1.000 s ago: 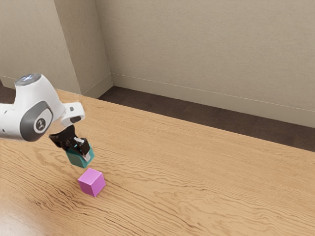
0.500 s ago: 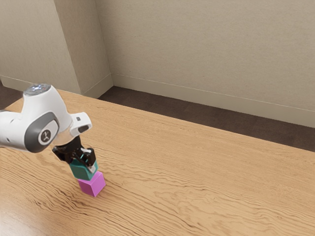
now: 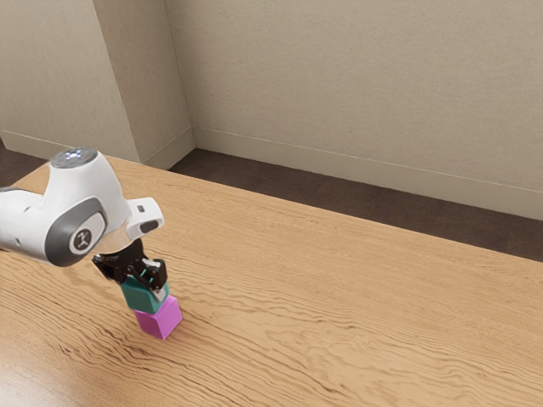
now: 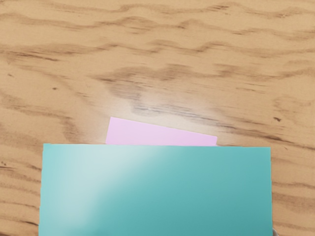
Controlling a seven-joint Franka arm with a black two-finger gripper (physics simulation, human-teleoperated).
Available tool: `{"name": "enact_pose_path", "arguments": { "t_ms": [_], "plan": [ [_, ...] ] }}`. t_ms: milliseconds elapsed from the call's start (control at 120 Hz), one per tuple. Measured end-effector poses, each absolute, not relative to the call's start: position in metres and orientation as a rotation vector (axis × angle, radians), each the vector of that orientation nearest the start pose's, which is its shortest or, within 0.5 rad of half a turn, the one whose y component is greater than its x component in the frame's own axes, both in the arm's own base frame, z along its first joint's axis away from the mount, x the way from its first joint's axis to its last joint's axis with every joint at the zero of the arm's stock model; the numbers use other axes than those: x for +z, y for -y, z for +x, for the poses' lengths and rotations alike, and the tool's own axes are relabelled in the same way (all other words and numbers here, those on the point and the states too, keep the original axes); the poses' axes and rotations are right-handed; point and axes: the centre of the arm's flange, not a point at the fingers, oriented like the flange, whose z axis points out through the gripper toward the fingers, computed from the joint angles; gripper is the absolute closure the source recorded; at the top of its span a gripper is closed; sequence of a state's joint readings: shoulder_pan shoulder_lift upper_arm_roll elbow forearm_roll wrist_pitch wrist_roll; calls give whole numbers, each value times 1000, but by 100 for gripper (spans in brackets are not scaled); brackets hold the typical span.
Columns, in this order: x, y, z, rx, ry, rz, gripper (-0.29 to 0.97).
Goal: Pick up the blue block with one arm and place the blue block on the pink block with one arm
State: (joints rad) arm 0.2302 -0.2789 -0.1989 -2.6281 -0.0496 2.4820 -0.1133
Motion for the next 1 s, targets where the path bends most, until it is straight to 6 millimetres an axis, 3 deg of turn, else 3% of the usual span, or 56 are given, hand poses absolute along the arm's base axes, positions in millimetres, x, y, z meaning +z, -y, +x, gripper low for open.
{"name": "enact_pose_path", "arguments": {
  "t_ms": [267,425,500,567,642,683,775,1000],
  "plan": [
    [357,-13,426,-222,296,-3108,13],
    [400,-13,427,-374,278,-3075,6],
    [446,-15,446,-491,269,-3052,4],
    [500,-23,465,-618,288,-3030,3],
    [579,-30,492,-696,307,-3021,2],
    [599,-36,498,-657,326,-3031,2],
    [604,-44,503,-505,325,-3058,1],
    [576,-40,492,-213,270,-3092,0]
  ]
}}
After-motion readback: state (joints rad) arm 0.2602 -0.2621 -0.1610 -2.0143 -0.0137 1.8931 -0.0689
